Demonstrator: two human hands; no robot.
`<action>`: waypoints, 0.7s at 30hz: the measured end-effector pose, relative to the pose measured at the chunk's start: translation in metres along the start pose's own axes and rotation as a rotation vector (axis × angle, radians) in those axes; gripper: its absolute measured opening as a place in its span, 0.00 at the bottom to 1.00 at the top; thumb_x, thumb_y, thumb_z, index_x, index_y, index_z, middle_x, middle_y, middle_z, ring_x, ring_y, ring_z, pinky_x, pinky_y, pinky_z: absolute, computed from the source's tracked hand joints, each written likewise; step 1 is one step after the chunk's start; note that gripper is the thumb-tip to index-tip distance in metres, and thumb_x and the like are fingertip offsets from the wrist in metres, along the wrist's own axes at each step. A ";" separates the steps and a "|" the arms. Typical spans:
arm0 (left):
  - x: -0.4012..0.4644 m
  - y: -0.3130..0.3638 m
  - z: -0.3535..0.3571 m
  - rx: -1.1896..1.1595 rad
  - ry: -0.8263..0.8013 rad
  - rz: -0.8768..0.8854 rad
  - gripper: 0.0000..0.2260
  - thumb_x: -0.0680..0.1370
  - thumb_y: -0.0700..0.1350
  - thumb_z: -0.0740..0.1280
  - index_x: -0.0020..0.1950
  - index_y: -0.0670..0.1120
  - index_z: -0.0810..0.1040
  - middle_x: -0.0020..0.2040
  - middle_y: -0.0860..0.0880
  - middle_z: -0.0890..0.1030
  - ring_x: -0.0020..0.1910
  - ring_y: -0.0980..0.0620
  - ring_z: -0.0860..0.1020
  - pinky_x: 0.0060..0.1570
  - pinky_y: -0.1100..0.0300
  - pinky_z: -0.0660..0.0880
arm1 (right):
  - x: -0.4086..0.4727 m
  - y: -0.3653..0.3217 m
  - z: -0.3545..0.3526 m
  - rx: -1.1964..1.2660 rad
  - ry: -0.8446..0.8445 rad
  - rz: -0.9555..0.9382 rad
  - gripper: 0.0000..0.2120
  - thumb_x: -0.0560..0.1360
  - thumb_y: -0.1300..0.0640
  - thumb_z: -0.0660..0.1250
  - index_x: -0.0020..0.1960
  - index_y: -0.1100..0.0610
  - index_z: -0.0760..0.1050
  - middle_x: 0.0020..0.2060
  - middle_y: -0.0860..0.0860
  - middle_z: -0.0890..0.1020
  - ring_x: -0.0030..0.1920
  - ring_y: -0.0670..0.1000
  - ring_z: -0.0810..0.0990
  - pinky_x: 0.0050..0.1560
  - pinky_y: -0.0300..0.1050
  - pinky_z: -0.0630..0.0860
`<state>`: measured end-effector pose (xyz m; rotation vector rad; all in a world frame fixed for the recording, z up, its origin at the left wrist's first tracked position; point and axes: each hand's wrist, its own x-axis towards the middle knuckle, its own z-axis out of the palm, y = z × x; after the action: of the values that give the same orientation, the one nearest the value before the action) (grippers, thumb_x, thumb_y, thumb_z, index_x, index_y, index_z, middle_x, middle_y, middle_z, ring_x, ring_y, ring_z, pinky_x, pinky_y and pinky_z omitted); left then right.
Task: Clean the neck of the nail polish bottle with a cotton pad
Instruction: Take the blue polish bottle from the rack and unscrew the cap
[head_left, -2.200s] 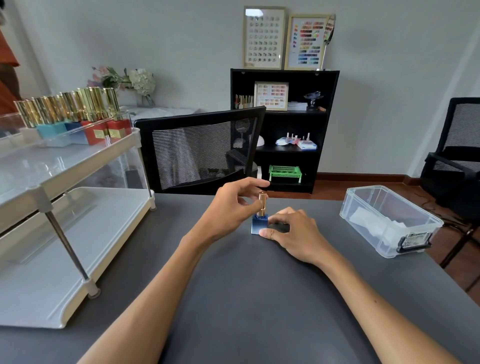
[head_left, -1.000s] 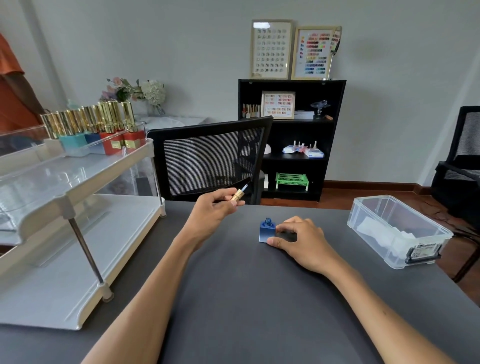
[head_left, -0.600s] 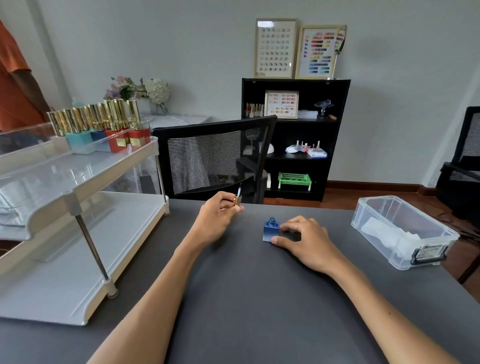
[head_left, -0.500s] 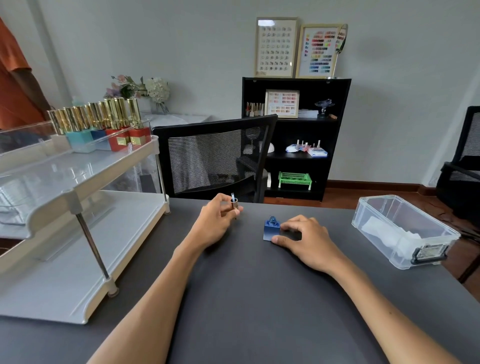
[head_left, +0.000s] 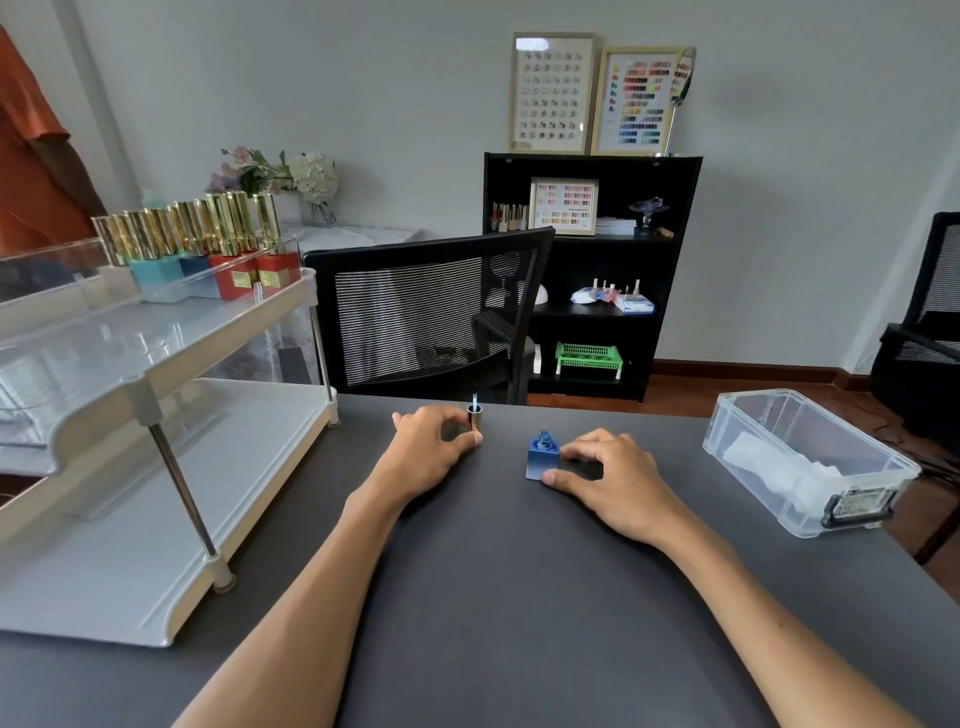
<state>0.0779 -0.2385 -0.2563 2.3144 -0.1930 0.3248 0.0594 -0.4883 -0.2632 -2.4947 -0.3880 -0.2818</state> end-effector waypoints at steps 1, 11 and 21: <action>0.001 0.000 0.000 0.009 -0.007 0.003 0.06 0.79 0.49 0.70 0.51 0.49 0.83 0.54 0.54 0.83 0.60 0.50 0.77 0.75 0.35 0.46 | 0.000 0.000 0.000 -0.001 0.000 0.001 0.20 0.74 0.37 0.70 0.60 0.47 0.81 0.58 0.43 0.79 0.61 0.49 0.72 0.64 0.55 0.68; 0.003 -0.006 0.002 0.092 -0.050 -0.018 0.03 0.76 0.53 0.72 0.46 0.56 0.80 0.70 0.50 0.74 0.72 0.48 0.69 0.76 0.37 0.48 | -0.001 -0.001 0.000 0.000 -0.002 0.004 0.20 0.74 0.38 0.70 0.61 0.47 0.81 0.58 0.43 0.79 0.61 0.49 0.73 0.65 0.55 0.67; -0.003 0.001 -0.003 0.054 -0.024 -0.047 0.05 0.73 0.53 0.75 0.44 0.61 0.80 0.68 0.50 0.76 0.70 0.49 0.71 0.71 0.52 0.66 | -0.001 0.000 0.000 -0.001 0.000 -0.002 0.20 0.74 0.37 0.69 0.61 0.47 0.81 0.57 0.43 0.79 0.60 0.49 0.73 0.64 0.54 0.68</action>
<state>0.0740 -0.2367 -0.2547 2.3736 -0.1427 0.2815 0.0585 -0.4882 -0.2632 -2.4950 -0.3905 -0.2830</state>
